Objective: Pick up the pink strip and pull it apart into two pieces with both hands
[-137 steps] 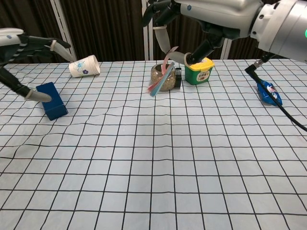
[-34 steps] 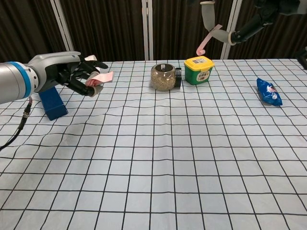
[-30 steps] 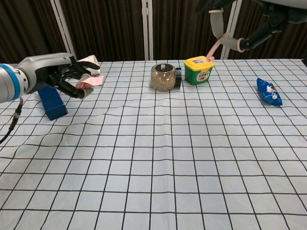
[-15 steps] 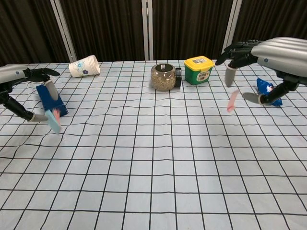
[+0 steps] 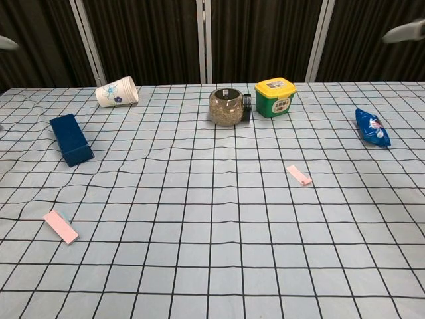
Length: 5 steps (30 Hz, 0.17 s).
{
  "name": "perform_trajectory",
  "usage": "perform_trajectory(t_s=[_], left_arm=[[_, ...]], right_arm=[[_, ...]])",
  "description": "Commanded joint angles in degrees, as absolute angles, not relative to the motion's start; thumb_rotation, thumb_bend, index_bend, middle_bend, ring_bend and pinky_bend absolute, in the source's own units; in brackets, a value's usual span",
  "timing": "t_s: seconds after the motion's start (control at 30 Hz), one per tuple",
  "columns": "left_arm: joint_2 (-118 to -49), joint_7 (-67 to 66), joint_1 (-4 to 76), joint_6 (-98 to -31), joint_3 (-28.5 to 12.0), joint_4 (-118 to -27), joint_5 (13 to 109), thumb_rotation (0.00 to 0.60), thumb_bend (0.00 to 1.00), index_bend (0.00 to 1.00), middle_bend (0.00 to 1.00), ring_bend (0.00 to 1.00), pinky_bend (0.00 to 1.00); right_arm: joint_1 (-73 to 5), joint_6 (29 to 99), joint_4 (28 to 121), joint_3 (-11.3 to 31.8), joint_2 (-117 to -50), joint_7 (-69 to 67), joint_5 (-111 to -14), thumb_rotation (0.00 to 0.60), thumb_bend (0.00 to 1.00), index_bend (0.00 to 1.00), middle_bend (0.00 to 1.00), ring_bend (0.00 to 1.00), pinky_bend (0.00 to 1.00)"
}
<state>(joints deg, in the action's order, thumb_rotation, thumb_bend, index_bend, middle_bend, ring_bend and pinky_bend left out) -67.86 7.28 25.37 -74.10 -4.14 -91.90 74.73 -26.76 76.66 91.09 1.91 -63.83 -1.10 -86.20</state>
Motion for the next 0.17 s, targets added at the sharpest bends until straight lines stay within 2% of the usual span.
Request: perform_trajectory(t_s=[0.03,0.17], left_arm=[[-61.4,8.21,18.18,-82.1,-2.67,-94.49,77.91,0.6,0.0,0.0,0.0,0.0,0.0],[-58.87,9.96,14.5,-84.95,-0.88,-95.0,79.39,0.6,0.0,0.0,0.0,0.0,0.0]], right_arm=[[-19.38,84.38,88.1,0.58,-59.01,-5.84,-86.13,0.6,0.0,0.0,0.0,0.0,0.0],[-16.06,86.93,87.03,0.14,-58.05,-7.25,-85.43,0.6,0.0,0.0,0.0,0.0,0.0]])
